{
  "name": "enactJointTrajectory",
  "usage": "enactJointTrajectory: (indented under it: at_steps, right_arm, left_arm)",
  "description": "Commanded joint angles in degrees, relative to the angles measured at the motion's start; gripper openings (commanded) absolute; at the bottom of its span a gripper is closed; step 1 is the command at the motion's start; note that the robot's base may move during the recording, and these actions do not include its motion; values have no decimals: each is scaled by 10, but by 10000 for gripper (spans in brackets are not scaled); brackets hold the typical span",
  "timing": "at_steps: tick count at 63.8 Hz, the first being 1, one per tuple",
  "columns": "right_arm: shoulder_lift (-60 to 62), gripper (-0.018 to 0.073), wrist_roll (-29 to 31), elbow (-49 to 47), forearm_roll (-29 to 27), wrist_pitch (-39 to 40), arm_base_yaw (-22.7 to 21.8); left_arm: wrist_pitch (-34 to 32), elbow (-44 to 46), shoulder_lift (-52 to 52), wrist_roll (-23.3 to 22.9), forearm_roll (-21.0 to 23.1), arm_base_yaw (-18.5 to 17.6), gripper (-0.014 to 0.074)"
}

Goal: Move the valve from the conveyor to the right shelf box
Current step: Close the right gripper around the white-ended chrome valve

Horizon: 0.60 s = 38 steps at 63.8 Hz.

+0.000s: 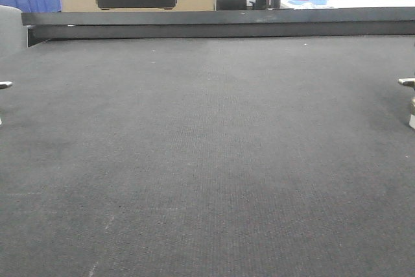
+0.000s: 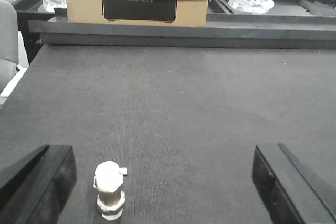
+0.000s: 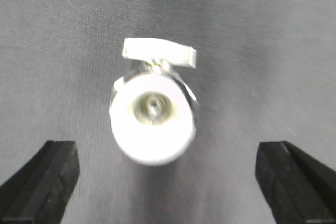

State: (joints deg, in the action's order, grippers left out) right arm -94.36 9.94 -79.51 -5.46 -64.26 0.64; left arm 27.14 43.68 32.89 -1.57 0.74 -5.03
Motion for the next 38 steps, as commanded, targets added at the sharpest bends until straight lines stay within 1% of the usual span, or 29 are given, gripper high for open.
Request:
enactJointTrajectory:
  at_steps: [1,17,33,36,38]
  right_arm:
    - [-23,569,8,-6,4,20,7]
    - [-61,569,8,-6,4,55,7]
    - [-72,567,8,-6,4,54,7]
    - [-73,550,8,-6,4,54,7]
    - [-73,522,8,-5,4,53,7]
  left_arm:
    - [1,5,1,0,-1,-3,582]
    - [22,5,1,0,-1,-3,582]
    - [26,5,1,0,-1,-3,582]
    - [31,5,1,0,-1,-3,582]
    - [34,5,1,0,-1,-3,582]
